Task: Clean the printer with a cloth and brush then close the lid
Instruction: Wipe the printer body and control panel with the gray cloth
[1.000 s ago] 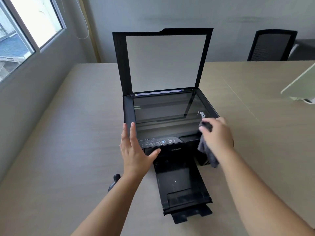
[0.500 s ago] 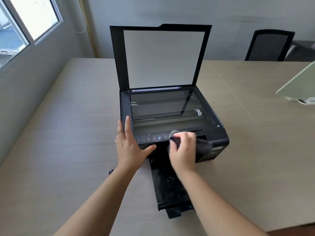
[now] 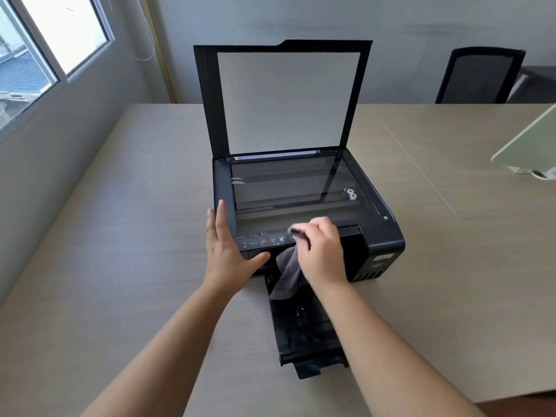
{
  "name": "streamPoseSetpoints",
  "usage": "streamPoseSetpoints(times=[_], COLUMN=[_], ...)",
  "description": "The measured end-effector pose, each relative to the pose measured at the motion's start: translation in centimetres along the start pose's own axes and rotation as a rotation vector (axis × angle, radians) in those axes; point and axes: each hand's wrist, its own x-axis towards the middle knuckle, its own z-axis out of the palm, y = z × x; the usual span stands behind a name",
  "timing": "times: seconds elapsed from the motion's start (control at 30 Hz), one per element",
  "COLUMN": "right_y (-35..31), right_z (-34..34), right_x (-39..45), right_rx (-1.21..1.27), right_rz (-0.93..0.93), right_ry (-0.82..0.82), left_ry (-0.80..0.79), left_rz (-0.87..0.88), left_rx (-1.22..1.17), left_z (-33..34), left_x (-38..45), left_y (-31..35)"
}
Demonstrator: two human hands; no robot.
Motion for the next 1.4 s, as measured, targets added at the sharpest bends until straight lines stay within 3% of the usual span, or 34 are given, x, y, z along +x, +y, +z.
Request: streamPoseSetpoints(times=[0.13,0.3,0.4,0.57,0.63,0.73,0.8,0.93,1.17,1.33,1.4], right_y=[0.3,-6.2,-3.6,-0.5,-4.2,-8.4,-7.4,-2.5,-8.5,-2.7,-3.2], right_z=[-0.7,3.4,1.7,-0.7,1.7,4.3,3.2,-0.4,2.6,-1.7,-1.3], right_x=[3.8,1.3,1.7,1.5,0.7,-0.3,0.8,2.5,2.6,2.9,2.5], right_rx=[-0.159,-0.121,-0.146,-0.181,-0.119,-0.076,-0.118,-0.228,-0.246,-0.328,-0.335], right_rz=[0.152,-0.217,-0.219,-0.015,-0.107,-0.254,-0.211,-0.009,-0.128,0.11,0.108], right_ry=[-0.171,-0.365,-0.305,-0.112,-0.148,-0.348,-0.431,-0.372,-0.563,-0.429,-0.376], left_ry=[0.001,-0.044,-0.098,-0.164,-0.171,-0.205,-0.25,-0.289,-0.288,-0.293,-0.289], left_rz=[-0.019,-0.087,-0.073,-0.065,-0.062,-0.052,-0.048,-0.04,-0.004,0.004,0.002], left_rx=[-0.09,-0.254,-0.202,-0.129,-0.126,-0.129,-0.123,-0.122,-0.078,-0.079,-0.088], left_z=[-1.2,-2.4,-3.9,-5.4,-5.4,-5.9,-6.5,-7.1,-7.1,-6.5,-6.5], left_x=[0.0,0.1,0.6,1.2,1.3,1.7,2.1,2.5,2.2,1.7,1.5], left_y=[-0.7,-0.9,-1.9,-2.5,-2.6,-3.1,-3.4,-3.4,-3.2,-3.1,-3.2])
